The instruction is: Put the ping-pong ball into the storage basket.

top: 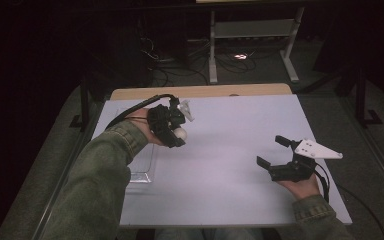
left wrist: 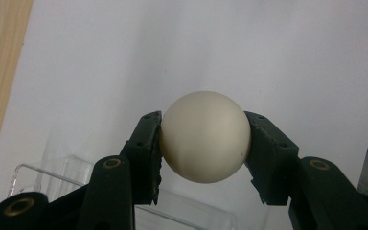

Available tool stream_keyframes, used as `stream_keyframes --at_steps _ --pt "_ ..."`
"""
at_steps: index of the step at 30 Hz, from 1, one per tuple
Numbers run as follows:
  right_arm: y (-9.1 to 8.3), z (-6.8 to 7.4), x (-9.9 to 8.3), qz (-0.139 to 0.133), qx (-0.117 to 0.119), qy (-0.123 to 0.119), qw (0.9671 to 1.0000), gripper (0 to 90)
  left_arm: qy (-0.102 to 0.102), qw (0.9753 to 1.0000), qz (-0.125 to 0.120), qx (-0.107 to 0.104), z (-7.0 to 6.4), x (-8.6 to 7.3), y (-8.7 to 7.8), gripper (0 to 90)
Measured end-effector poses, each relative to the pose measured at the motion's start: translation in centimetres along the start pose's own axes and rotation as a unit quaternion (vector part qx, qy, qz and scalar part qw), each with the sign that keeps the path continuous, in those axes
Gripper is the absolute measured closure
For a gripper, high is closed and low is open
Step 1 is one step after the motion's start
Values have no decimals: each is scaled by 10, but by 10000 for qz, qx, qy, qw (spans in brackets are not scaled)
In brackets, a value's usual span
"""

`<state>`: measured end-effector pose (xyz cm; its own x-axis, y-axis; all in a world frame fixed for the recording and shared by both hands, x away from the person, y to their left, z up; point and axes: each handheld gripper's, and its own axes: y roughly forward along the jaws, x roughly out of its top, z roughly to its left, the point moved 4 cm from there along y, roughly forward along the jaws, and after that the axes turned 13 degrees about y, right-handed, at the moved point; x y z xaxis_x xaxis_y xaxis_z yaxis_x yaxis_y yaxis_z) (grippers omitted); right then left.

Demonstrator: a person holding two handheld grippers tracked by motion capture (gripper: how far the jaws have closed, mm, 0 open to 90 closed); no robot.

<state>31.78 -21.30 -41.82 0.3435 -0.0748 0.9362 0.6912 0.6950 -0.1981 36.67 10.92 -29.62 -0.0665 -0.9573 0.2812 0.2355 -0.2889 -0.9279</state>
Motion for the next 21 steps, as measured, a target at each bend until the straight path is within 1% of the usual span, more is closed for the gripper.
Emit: stream_keyframes --at_steps 4,7,14,21 --pt "0 0 0 -3 -2 -7 10000 0 -10 10000 21 -18 -1 -5 -1 507" --pt "0 0 0 4 3 3 10000 0 -63 10000 54 -3 -1 -11 -2 508" --pt "0 0 0 8 5 3 10000 0 -133 9999 73 7 -1 -18 -2 507" --pt "0 1 0 12 12 3 10000 0 -153 9998 151 1 -1 -24 -2 507"
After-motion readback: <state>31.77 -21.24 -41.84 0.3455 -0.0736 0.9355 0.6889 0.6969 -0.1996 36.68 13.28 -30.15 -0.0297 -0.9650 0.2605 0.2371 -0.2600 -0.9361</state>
